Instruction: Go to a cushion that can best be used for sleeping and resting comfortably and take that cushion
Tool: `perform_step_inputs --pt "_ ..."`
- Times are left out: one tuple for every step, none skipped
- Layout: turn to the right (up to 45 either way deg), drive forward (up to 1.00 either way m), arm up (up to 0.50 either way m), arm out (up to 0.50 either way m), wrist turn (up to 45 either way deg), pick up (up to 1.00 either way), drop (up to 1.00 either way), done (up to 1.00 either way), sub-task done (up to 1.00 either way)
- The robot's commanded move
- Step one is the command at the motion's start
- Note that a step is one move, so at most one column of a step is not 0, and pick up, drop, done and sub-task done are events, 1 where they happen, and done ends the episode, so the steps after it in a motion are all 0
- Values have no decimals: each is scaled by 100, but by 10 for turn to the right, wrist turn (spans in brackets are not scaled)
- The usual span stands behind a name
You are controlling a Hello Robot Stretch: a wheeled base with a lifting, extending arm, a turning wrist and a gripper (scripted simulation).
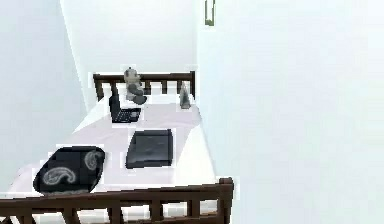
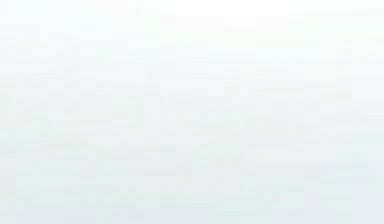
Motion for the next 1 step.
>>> perform_step_inputs --pt "0 40 0 0 0 0 0 0 0"
